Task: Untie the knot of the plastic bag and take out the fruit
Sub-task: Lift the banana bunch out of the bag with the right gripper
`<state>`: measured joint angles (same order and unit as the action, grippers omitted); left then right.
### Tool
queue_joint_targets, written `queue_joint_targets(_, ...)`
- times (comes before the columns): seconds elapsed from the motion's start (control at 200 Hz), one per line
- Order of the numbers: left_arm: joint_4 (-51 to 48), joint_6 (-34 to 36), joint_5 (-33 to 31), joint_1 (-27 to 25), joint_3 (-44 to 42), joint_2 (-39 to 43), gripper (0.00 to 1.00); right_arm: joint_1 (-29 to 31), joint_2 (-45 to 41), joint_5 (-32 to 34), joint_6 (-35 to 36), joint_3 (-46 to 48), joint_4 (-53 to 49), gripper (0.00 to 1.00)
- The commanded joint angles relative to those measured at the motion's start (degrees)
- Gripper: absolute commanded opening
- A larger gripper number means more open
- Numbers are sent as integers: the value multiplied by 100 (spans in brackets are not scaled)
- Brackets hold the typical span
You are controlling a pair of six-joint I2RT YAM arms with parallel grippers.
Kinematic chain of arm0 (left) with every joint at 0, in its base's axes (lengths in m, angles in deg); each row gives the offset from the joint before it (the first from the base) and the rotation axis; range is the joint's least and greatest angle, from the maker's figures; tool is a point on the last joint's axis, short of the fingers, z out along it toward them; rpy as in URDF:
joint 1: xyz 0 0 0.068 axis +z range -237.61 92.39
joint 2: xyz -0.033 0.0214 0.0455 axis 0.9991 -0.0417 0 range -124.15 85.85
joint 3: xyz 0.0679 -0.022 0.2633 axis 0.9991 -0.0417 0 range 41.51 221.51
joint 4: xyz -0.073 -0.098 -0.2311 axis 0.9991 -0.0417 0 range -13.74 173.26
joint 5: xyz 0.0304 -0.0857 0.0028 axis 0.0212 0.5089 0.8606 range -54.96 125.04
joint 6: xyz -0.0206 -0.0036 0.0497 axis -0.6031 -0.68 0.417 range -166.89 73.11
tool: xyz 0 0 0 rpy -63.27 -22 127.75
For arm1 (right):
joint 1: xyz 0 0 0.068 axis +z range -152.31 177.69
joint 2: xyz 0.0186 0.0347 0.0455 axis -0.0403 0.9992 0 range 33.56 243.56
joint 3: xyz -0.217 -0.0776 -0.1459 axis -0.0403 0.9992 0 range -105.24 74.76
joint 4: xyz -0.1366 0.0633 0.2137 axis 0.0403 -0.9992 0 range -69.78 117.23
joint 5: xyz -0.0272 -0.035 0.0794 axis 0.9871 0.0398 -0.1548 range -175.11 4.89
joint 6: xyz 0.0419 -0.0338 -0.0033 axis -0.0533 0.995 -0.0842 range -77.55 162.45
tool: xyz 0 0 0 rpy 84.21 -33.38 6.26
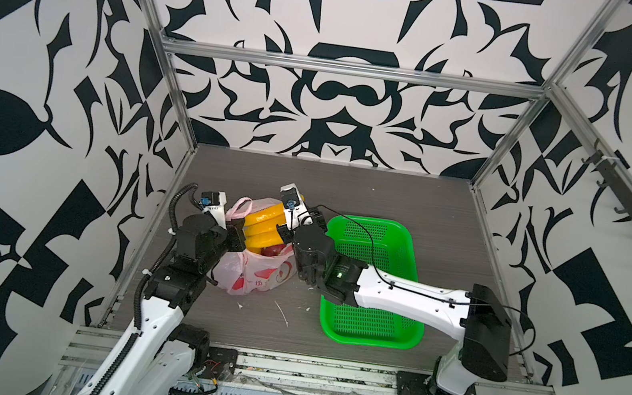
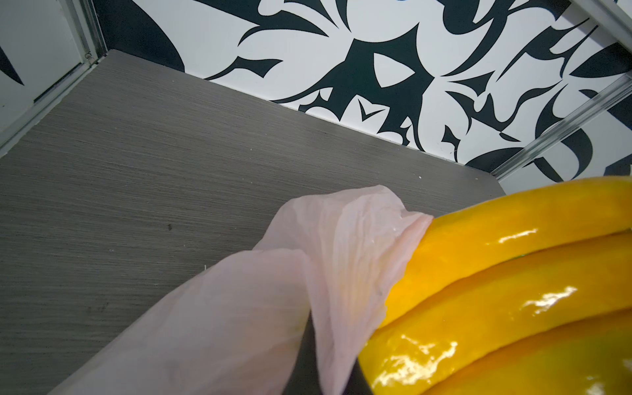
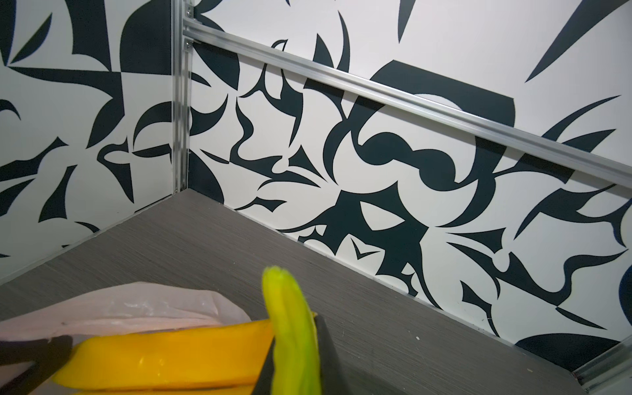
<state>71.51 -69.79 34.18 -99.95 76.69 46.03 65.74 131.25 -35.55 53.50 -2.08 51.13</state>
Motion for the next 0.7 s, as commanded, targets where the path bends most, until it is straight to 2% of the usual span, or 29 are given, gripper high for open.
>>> queue_joint_targets(0.0, 23, 13, -54, 20, -81, 9, 0, -37, -410, 167, 29, 32, 465, 0)
queue_joint_targets(0.575, 6, 26, -6, 20, -55, 26, 0, -315, -1048, 346, -94, 628, 376, 0)
queue_joint_targets(0.695, -11, 57, 7, 13, -39, 29, 0, -430, -1283, 343, -321, 810, 118, 0)
